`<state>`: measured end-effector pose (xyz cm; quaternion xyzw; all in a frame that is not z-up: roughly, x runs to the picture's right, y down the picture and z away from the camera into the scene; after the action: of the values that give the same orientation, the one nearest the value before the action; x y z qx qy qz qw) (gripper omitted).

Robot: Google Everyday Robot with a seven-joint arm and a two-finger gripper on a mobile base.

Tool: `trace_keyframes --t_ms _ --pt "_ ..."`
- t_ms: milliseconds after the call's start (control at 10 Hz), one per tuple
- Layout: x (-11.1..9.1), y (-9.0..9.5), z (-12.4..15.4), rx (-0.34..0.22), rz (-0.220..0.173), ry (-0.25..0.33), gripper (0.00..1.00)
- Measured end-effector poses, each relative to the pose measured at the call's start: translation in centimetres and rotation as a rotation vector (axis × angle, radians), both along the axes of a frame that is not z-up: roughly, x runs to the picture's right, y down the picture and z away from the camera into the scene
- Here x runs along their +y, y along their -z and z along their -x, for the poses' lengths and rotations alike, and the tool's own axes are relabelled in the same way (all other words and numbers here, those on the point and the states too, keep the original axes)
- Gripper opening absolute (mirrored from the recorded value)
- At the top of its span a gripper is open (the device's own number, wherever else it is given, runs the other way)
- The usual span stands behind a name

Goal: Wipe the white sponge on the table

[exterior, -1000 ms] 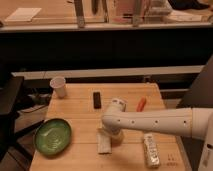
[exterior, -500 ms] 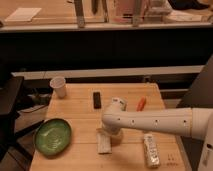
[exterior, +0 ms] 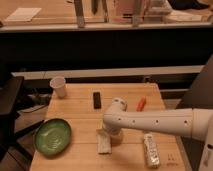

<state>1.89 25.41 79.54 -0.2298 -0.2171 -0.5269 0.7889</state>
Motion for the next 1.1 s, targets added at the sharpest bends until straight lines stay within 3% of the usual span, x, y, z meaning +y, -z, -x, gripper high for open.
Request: trace_keyframes --t_ms 1100 --pt "0.67 0.67 0.09 -0.049 0.013 0.033 0.80"
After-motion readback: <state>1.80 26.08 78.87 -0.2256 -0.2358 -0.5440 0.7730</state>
